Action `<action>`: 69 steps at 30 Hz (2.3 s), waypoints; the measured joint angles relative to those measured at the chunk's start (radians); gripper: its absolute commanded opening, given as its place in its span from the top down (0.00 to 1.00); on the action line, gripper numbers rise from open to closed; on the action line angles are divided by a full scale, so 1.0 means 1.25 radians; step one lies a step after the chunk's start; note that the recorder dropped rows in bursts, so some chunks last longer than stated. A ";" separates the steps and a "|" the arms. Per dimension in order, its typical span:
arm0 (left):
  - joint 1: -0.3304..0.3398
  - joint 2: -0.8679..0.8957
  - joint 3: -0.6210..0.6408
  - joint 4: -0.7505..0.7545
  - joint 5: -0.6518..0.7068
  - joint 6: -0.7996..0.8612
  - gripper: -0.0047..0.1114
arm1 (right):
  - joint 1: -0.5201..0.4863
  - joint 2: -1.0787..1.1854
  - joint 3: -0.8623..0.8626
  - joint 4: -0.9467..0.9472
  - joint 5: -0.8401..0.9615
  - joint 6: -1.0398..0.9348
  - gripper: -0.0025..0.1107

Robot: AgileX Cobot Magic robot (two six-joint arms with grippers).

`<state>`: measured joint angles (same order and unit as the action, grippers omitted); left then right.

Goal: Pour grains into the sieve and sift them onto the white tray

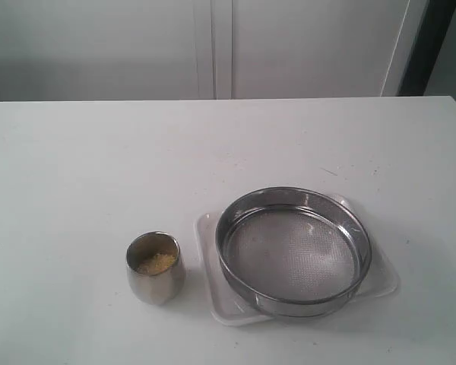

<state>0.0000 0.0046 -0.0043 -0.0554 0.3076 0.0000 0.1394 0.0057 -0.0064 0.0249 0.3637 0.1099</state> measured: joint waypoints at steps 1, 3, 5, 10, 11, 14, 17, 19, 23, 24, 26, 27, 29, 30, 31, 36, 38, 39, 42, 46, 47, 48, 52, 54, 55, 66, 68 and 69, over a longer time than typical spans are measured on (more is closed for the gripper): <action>0.000 0.000 0.000 0.000 0.000 0.000 0.96 | 0.000 0.000 0.000 0.000 0.000 0.000 0.98; 0.000 0.000 0.000 0.000 0.000 0.000 0.96 | 0.000 0.000 0.000 0.000 0.000 0.000 0.98; 0.000 0.000 0.000 0.000 0.000 0.000 0.96 | 0.000 0.000 0.000 0.000 0.000 0.000 0.98; 0.000 0.000 0.000 0.000 0.000 0.000 0.96 | 0.000 0.000 0.000 0.000 0.000 0.000 0.98; 0.000 0.000 0.000 0.000 0.000 0.000 0.96 | 0.000 0.000 0.000 0.000 0.000 0.000 0.98; 0.000 0.000 0.000 0.000 0.000 0.000 0.96 | 0.000 0.000 0.000 0.000 0.000 0.000 0.98; 0.000 0.000 0.000 0.000 -0.063 0.000 0.96 | 0.000 0.000 0.000 0.000 0.000 0.000 0.98; 0.000 0.000 0.000 0.000 -0.136 0.000 0.96 | 0.000 0.000 0.000 0.000 0.000 0.000 0.98; 0.000 0.000 0.000 0.000 -0.322 0.000 0.96 | 0.000 0.000 0.000 0.000 0.000 0.002 0.98; 0.000 0.000 0.000 0.000 -0.361 0.000 0.96 | 0.000 0.000 0.000 0.000 0.000 0.002 0.98; 0.000 0.000 0.000 0.000 -0.389 0.000 0.96 | 0.000 0.000 0.000 0.000 0.000 0.002 0.98; 0.000 0.000 0.000 0.000 -0.395 0.000 0.96 | 0.000 0.000 0.000 0.000 0.000 0.002 0.98; 0.000 0.000 0.000 0.000 -0.400 0.000 0.96 | 0.000 0.000 0.000 0.000 0.000 0.002 0.98; 0.000 0.000 0.000 0.000 -0.401 0.000 0.96 | 0.000 0.000 0.000 0.000 0.000 0.002 0.98; 0.000 0.000 0.000 0.000 -0.404 0.000 0.96 | 0.000 0.000 0.000 0.000 0.000 0.002 0.98; 0.000 0.000 0.000 0.000 -0.404 0.000 0.96 | 0.000 0.000 0.000 0.000 0.000 0.002 0.98; 0.000 0.000 0.000 0.000 -0.404 0.000 0.96 | 0.000 0.000 0.000 0.000 0.000 0.002 0.98; 0.000 0.000 0.000 0.000 -0.404 0.000 0.96 | 0.000 0.000 0.000 0.000 0.000 0.002 0.98; 0.000 0.000 0.000 0.000 -0.408 0.000 0.96 | 0.000 0.000 0.000 0.000 0.000 0.002 0.98; 0.000 0.000 0.000 0.000 -0.422 0.000 0.96 | 0.000 0.000 0.000 0.000 0.000 0.002 0.98; 0.000 0.000 0.000 0.000 -0.424 0.000 0.96 | 0.000 0.000 0.000 0.000 0.000 0.002 0.98; 0.000 0.000 0.000 0.000 -0.428 0.000 0.96 | 0.000 0.000 0.000 0.000 0.000 0.002 0.98; 0.000 0.000 0.000 0.000 -0.444 0.000 0.96 | 0.000 0.000 0.000 0.000 0.000 0.002 0.98; 0.000 0.000 0.000 0.000 -0.459 0.000 0.96 | 0.000 0.000 0.000 0.000 0.000 0.002 0.98; 0.000 0.000 0.000 0.000 -0.464 0.000 0.96 | 0.000 0.000 0.000 0.000 0.000 0.002 0.98; 0.000 0.005 -0.080 -0.024 -0.436 0.000 0.96 | 0.000 0.000 0.000 0.000 0.000 0.002 0.98; 0.000 0.024 -0.115 -0.024 -0.410 0.000 0.96 | 0.000 0.000 0.000 0.000 0.000 0.002 0.98; 0.000 0.038 -0.135 -0.024 -0.396 0.000 0.96 | 0.000 0.000 0.000 0.000 0.000 0.002 0.98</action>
<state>0.0000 0.0524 -0.1729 -0.0858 -0.1868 0.0000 0.1394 0.0057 -0.0064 0.0249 0.3637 0.1118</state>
